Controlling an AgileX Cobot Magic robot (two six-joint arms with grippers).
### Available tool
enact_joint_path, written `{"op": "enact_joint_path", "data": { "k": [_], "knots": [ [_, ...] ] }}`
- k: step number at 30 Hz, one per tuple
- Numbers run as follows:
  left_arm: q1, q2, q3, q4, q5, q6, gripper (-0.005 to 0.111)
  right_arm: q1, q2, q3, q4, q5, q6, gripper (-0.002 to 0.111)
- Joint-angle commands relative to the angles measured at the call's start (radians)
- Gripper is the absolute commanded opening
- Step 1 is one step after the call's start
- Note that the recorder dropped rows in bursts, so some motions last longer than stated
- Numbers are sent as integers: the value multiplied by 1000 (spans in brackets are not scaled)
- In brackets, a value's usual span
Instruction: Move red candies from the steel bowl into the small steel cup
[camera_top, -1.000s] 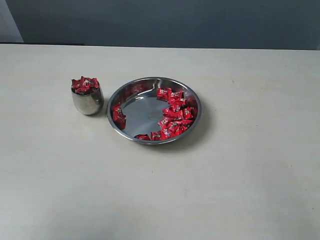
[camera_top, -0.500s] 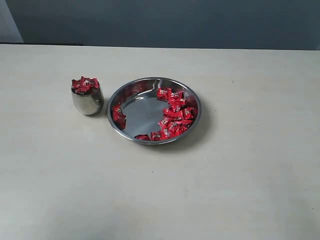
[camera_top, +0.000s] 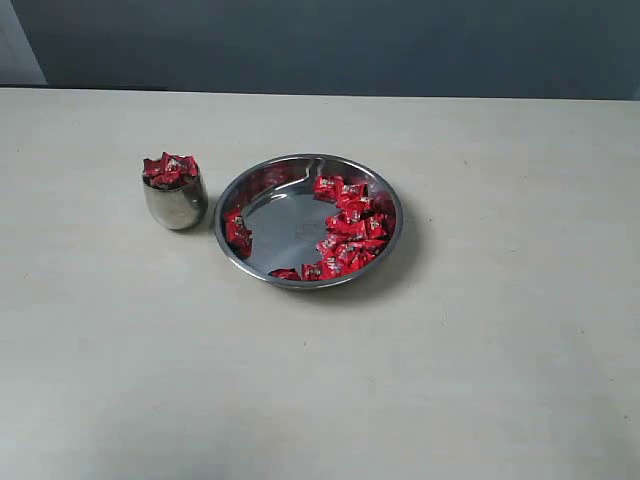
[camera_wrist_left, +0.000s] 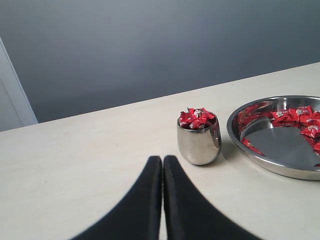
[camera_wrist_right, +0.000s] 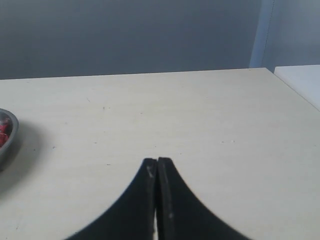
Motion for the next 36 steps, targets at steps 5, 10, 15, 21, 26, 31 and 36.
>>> {"op": "enact_joint_path", "data": {
  "k": [5,10,15,21,26,31,36],
  "knots": [
    [1,-5,5,-6,-4,-2,2,-7,-7,6,-9,-5,-7,-1],
    [1,-5,5,-6,-6,-2,2,-7,-7,6,5,-5,-7,-1],
    [1,-5,5,-6,-6,-2,2,-7,-7,6,5,-5,-7,-1],
    [1,-5,5,-6,-6,-2,2,-7,-7,6,5,-5,-7,-1],
    [1,-5,5,-6,-6,-2,2,-7,-7,6,5,-5,-7,-1],
    [1,-5,5,-6,-6,-2,2,-7,-7,6,5,-5,-7,-1],
    [1,-5,5,-6,-6,-2,2,-7,-7,6,5,-5,-7,-1]
  ]
}}
